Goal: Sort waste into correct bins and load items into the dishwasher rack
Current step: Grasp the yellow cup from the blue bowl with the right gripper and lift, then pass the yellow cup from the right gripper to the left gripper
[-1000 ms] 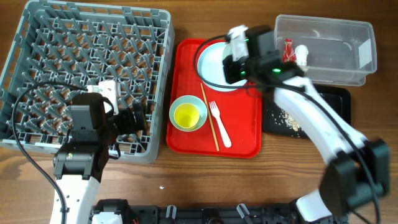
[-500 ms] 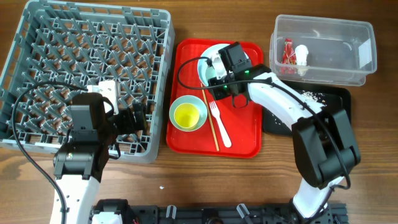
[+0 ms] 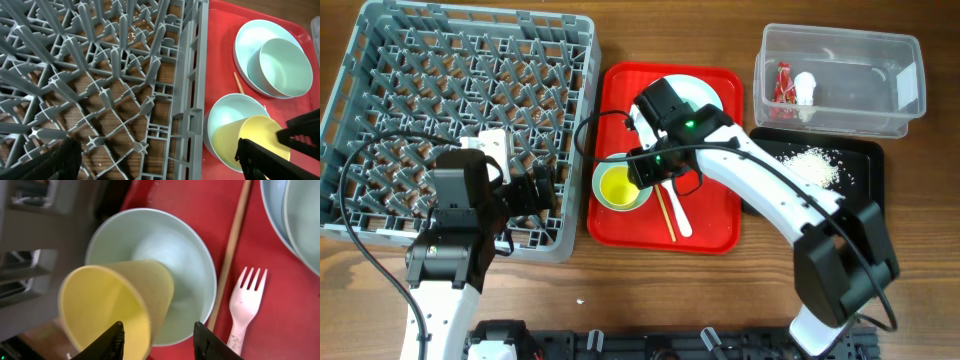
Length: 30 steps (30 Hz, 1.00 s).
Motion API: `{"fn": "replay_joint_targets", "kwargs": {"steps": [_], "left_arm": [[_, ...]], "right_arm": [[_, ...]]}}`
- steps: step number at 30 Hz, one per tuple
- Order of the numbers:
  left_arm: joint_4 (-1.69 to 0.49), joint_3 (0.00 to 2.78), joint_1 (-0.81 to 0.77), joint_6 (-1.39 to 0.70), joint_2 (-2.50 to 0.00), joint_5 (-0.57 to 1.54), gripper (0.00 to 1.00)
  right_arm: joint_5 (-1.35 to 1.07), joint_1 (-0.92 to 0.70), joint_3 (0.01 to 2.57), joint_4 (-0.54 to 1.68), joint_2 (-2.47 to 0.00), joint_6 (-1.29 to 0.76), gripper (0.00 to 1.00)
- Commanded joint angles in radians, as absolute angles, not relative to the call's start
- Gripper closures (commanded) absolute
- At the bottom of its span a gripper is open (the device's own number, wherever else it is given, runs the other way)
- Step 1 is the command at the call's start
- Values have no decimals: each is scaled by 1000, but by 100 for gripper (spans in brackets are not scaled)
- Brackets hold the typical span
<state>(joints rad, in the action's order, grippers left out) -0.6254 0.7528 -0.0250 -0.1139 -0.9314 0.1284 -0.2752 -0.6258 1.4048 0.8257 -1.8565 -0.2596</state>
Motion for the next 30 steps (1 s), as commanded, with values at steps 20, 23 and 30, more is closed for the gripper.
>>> {"fn": "replay_joint_targets", "kwargs": {"steps": [20, 23, 30], "left_arm": [[-403, 768, -20, -120, -987, 616, 1], [-223, 768, -20, -120, -1044, 870, 0], [27, 768, -20, -137, -1057, 1145, 0]], "right_arm": [[-849, -343, 1517, 729, -1744, -303, 96], [-1068, -343, 1517, 664, -1744, -313, 96], [-1295, -350, 1517, 644, -1744, -317, 96]]}}
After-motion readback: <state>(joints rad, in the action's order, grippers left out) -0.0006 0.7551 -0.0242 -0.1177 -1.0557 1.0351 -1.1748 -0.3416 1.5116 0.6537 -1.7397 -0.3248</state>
